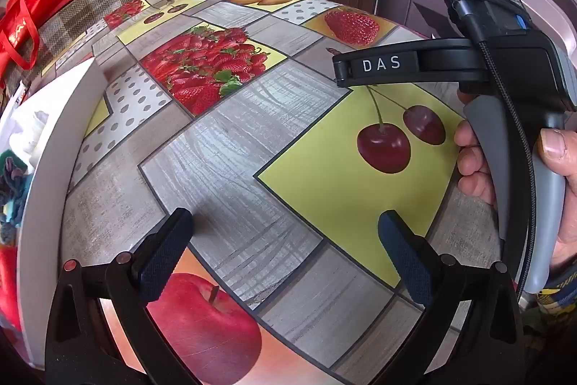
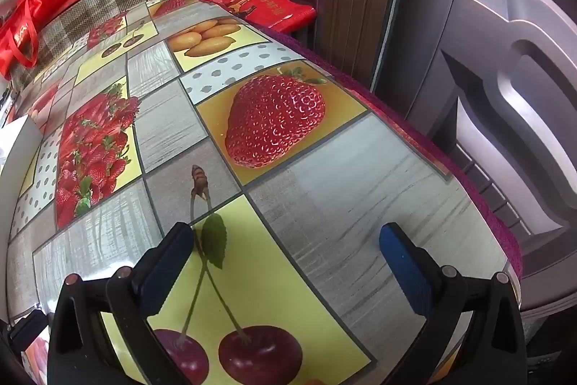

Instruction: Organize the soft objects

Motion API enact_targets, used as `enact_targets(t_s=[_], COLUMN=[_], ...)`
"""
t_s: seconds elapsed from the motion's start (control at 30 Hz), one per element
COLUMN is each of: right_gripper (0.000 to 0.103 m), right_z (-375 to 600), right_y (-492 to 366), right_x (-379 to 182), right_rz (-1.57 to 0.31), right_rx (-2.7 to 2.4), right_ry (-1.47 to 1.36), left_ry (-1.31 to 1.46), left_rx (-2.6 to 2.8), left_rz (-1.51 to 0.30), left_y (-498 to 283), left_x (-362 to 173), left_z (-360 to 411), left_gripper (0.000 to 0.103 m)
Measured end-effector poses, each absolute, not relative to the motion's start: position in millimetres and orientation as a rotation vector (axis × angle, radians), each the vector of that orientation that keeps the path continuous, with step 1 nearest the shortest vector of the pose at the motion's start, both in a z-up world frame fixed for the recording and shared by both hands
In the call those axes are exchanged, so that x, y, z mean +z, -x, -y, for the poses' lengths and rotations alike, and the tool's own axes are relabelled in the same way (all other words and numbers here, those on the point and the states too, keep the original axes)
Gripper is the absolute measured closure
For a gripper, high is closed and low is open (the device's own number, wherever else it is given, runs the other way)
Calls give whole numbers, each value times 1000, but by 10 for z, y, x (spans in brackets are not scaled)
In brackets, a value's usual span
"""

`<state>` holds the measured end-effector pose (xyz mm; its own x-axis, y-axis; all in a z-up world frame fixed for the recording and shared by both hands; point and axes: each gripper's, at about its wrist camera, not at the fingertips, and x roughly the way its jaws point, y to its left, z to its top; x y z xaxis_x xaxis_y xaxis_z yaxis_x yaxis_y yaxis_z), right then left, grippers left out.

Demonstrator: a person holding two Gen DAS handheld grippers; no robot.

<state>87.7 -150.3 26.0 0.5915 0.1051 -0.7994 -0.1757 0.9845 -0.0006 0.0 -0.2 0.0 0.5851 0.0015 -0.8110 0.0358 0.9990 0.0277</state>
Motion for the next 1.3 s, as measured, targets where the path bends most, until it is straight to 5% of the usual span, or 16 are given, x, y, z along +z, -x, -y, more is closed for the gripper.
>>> enact_targets(t_s=[1.3], right_gripper=[0], right_z=[1362], right_y=[-977], right_x=[251], right_rz=[-906], right_rx=[133], right_ry=[52], left_ry=[-40], left_rx=[-21], left_rz=[-945], left_y=[-1], left_x=[-1], left_z=[1], left_gripper=[1])
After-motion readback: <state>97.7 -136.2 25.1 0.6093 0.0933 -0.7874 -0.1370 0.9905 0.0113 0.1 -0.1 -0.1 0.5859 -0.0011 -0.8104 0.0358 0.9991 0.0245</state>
